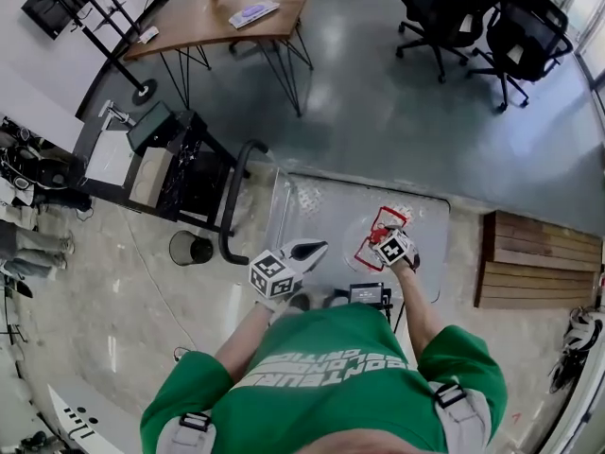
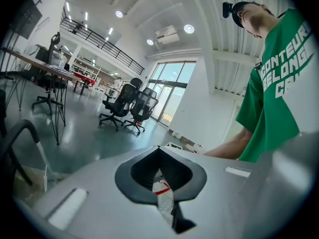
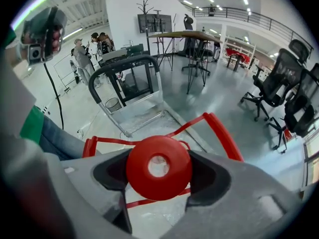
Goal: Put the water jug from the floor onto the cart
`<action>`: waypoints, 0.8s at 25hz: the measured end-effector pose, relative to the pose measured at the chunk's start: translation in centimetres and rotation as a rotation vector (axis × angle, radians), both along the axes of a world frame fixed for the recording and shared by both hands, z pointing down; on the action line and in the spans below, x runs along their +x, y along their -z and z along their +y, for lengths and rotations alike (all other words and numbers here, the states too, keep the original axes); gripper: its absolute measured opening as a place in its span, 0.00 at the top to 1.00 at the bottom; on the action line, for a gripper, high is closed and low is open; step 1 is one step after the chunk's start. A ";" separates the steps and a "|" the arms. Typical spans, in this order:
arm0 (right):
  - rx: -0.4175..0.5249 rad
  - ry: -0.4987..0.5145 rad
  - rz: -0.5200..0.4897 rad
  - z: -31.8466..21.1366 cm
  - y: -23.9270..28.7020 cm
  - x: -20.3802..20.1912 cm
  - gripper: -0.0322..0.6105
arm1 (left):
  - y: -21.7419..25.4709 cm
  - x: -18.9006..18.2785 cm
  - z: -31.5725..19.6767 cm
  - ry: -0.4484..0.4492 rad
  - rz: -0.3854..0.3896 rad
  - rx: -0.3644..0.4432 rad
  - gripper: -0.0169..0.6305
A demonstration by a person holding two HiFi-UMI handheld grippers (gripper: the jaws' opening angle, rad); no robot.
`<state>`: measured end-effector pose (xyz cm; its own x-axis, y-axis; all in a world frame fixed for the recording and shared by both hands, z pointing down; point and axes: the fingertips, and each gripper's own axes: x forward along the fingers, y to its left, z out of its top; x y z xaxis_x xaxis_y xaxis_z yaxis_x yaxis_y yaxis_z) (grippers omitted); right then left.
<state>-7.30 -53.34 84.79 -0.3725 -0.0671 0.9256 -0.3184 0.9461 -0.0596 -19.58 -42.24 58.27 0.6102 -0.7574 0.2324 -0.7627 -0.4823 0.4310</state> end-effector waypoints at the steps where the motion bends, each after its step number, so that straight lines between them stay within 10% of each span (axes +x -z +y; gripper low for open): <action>1: -0.023 0.006 0.032 0.2 -1.0 0.4 0.48 | 0.0 0.0 -0.2 0.010 0.001 -0.001 0.96; 20: -0.077 0.034 0.257 -1.2 -11.1 2.2 0.48 | -1.1 -0.6 -1.3 0.112 -0.007 -0.044 0.96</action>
<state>-5.05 -54.54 95.92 -0.1253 0.0156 0.9920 -0.3003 0.9524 -0.0529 -20.20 -43.53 59.41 0.5207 -0.8095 0.2711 -0.8138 -0.3748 0.4441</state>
